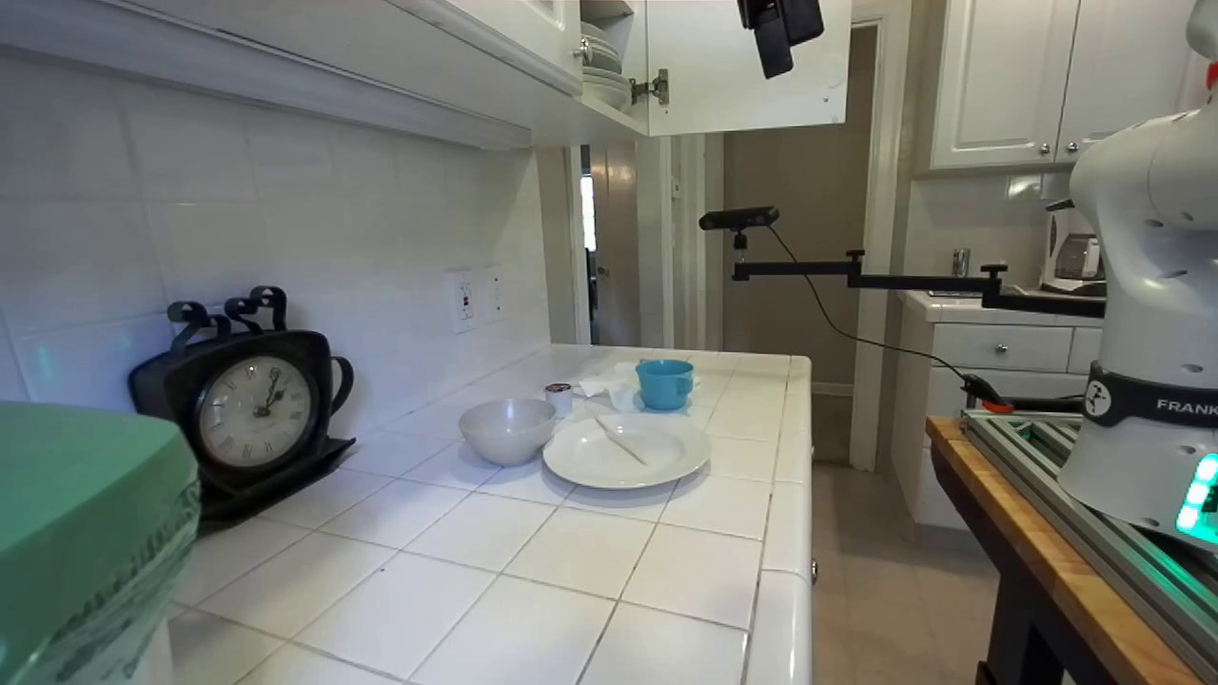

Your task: Pick up the bottle and put it in the cup

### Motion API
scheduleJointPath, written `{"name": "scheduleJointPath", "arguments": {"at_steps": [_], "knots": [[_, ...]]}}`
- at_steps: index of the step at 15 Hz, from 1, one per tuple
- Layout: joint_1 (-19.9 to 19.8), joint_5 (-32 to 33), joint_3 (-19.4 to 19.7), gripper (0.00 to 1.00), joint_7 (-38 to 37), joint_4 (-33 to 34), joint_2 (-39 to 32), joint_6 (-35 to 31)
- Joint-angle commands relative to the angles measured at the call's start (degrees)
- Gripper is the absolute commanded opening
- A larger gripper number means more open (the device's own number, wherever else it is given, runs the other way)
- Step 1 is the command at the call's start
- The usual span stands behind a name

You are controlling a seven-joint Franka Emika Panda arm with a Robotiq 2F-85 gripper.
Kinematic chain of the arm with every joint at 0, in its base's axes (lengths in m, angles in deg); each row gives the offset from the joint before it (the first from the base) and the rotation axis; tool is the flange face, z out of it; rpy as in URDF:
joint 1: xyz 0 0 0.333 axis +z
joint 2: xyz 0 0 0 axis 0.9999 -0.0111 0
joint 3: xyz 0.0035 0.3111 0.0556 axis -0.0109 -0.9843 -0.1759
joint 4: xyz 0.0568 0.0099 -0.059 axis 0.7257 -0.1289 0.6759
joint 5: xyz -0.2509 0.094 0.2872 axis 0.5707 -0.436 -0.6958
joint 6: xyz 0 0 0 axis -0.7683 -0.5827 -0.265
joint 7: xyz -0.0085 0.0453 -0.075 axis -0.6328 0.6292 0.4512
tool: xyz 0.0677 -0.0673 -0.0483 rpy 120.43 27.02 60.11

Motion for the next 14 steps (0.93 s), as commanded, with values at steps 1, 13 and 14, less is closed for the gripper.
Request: {"name": "scheduleJointPath", "arguments": {"at_steps": [1,13,14], "knots": [[0.79,0.12,0.68,1.0,-0.14,0.17,-0.12,0.13],[-3.12,3.43,6.63,1.0,-0.05,-8.33,-2.06,-13.2],[-3.71,3.44,7.49,1.0,-0.07,-9.37,-2.5,-15.08]]}}
